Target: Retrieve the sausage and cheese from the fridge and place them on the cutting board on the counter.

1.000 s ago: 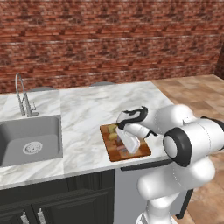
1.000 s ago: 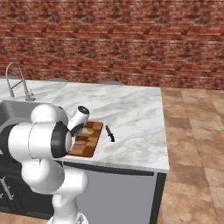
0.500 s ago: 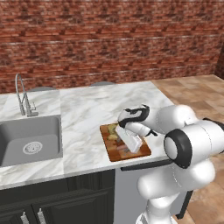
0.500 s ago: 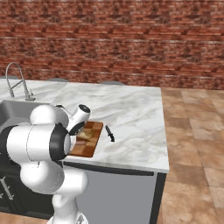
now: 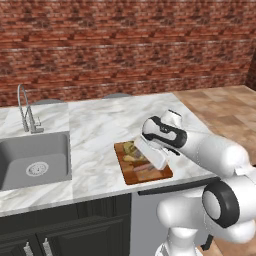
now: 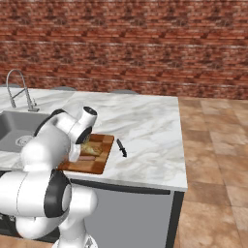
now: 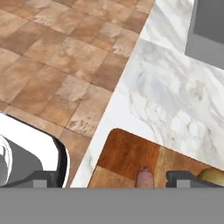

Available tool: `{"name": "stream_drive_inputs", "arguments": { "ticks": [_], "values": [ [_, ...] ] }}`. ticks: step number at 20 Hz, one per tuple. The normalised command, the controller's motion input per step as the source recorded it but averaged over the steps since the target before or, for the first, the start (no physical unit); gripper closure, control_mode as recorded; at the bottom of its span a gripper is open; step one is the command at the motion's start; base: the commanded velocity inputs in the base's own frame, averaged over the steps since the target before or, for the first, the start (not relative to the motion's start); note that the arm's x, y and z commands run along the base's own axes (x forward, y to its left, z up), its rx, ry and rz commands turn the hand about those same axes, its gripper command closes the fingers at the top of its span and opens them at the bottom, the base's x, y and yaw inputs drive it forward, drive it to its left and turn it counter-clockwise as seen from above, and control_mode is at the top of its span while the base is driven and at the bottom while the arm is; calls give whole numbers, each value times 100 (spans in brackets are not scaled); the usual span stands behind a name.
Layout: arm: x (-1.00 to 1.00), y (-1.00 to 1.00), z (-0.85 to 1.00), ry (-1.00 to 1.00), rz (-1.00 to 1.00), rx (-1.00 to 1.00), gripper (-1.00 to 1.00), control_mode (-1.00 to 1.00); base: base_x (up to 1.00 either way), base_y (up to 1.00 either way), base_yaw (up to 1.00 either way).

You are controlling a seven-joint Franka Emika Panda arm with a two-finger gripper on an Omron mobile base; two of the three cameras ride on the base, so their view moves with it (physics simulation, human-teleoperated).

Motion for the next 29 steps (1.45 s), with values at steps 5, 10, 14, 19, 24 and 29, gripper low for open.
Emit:
{"name": "stream_drive_inputs", "arguments": {
  "ticks": [5,10,14,19,24,29],
  "values": [
    [-31,0,73,0,1,0,-100,-100,0,0,0],
    [-75,0,52,0,-10,0,-100,-100,0,0,0],
    [-74,0,59,0,-21,0,-100,-100,0,0,0],
    [-76,0,64,0,-26,0,-100,-100,0,0,0],
    [-69,-1,49,0,-42,-2,-100,-100,0,0,0],
    [-70,-11,48,0,-44,0,-100,-100,0,0,0]
  ]
}}
